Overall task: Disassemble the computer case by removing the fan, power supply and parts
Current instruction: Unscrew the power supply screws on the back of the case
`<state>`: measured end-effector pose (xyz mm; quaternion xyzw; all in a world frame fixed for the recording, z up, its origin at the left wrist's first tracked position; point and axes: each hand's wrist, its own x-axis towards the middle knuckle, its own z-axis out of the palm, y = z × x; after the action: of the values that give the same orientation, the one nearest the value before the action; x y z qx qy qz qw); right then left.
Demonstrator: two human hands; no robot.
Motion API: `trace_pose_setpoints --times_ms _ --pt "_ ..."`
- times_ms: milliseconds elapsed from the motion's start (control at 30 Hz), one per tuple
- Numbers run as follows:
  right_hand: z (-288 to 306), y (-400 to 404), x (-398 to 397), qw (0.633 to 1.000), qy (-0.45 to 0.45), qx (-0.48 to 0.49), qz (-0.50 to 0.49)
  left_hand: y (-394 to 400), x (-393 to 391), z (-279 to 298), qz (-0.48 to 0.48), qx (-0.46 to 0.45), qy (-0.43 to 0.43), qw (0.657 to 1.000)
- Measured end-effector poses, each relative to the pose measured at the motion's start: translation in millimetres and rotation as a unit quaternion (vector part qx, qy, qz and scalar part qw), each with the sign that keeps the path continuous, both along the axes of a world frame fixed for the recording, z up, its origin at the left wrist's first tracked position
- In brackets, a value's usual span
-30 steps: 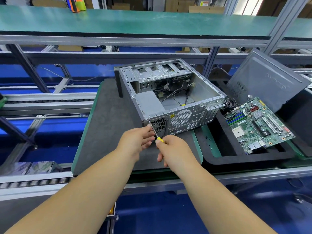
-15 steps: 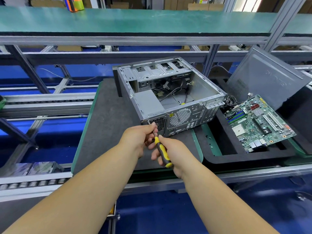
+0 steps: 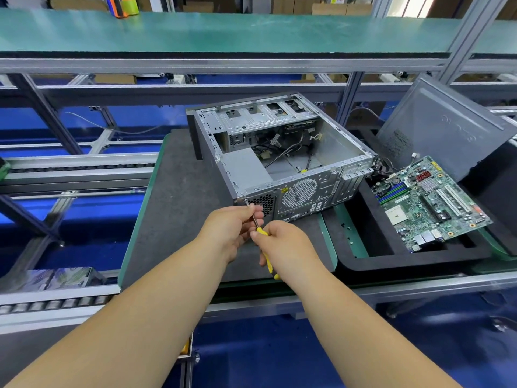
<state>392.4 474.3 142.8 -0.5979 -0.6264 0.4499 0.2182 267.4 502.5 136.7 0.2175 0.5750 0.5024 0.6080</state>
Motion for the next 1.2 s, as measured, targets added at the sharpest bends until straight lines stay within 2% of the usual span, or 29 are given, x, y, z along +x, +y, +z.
trace_pose_setpoints --times_ms 133,267,367,500,633,833,933,1067,1200 --pt "-1 -6 -5 0.972 -0.178 0.15 0.017 0 -1 -2 0.005 -0.032 0.011 0.999" --pt "-1 -6 -8 0.952 -0.242 0.183 0.032 1 -2 -4 0.037 -0.035 0.04 0.998" --pt "-3 -3 -5 0.97 -0.193 0.148 0.029 2 -2 -5 0.043 -0.018 0.058 0.997" --pt "-1 2 3 1.0 -0.012 -0.017 0.011 3 -3 -6 0.036 -0.003 0.063 0.997" --pt "2 0 4 0.979 0.119 -0.166 -0.001 2 -3 -5 0.037 0.0 0.054 0.998" --pt "2 -2 7 0.944 0.251 -0.214 -0.023 3 -1 -1 0.04 -0.012 0.04 0.998" --pt "5 -3 6 0.954 0.234 -0.188 -0.018 2 -1 0 0.035 -0.03 0.004 0.999" --pt "7 -3 2 0.981 0.128 -0.141 -0.021 0 0 1 0.029 -0.039 -0.074 0.996" --pt "-2 -6 4 0.998 0.037 -0.048 -0.012 3 3 1 0.079 -0.031 -0.116 0.99"
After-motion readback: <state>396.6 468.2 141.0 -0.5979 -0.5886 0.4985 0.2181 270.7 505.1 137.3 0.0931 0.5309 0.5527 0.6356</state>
